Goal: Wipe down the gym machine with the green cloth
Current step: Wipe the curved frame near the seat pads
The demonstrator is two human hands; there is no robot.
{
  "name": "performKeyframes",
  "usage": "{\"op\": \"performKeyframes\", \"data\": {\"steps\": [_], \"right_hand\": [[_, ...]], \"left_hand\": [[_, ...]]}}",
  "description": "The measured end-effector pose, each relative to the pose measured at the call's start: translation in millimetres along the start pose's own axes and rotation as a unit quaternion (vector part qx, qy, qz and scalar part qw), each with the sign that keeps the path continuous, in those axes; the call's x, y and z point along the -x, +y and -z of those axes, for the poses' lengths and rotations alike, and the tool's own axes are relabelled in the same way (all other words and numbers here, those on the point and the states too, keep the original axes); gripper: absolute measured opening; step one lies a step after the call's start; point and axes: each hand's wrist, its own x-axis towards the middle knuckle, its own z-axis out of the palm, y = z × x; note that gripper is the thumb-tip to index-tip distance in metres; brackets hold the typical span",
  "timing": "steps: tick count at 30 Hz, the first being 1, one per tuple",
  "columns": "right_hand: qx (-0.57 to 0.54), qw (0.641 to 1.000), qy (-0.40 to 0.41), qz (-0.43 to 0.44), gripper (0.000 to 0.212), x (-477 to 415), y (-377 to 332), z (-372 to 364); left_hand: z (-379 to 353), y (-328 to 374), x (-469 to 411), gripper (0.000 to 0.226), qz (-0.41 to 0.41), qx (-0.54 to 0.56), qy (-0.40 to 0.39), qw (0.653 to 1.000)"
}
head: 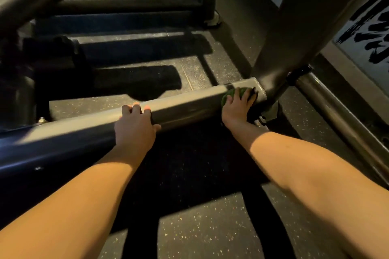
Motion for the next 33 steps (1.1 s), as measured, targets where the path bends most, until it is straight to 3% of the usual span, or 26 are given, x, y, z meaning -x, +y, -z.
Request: {"op": "performKeyframes", "data": {"steps": [4, 6, 11, 13, 15, 18, 22, 27, 33], "right_hand": [[-0.028, 0.999, 0.012, -0.041, 0.052, 14.8, -18.8, -4.4], [-0.047, 0.999, 0.006, -0.018, 0.052, 46.5, -29.7, -21.2], [-0.046, 0.987, -0.016, 0.153, 0.056, 146.6, -63.6, -65.8], [-0.054, 0.973, -0.055, 0.218, 0.056, 177.7, -79.6, -74.7], [-0.069, 0.953, -0.102, 0.278, 0.054, 197.7, -90.9, -77.7], [-0.093, 0.904, -0.196, 0.368, 0.045, 216.6, -105.4, -73.9], [-0.121, 0.877, -0.321, 0.335, 0.036, 247.0, -133.7, -43.3], [-0.137, 0.834, -0.395, 0.359, 0.032, 289.5, -175.0, 10.6], [-0.167, 0.777, -0.476, 0.376, 0.027, 328.8, -222.0, 58.8]], "left_hand": [[-2.4, -12.7, 4.1, 0.053, -0.006, 0.034, 0.007, 0.999], [-6.1, -20.3, 12.4, 0.049, -0.005, 0.055, 0.015, 0.998], [-9.9, -41.5, 47.4, 0.059, 0.001, 0.047, 0.022, 0.999], [-9.1, -52.2, 64.5, 0.051, 0.009, 0.029, 0.009, 0.999], [-10.3, -66.3, 81.2, 0.046, 0.017, 0.033, -0.023, 0.999], [-9.5, -94.4, 97.8, 0.058, 0.047, 0.078, -0.110, 0.990], [5.2, -133.6, 125.2, 0.057, 0.090, 0.138, -0.168, 0.972], [37.4, -171.5, 172.8, 0.059, 0.086, 0.233, -0.095, 0.964], [83.7, -202.6, 209.8, 0.012, 0.066, 0.341, -0.032, 0.937]]}}
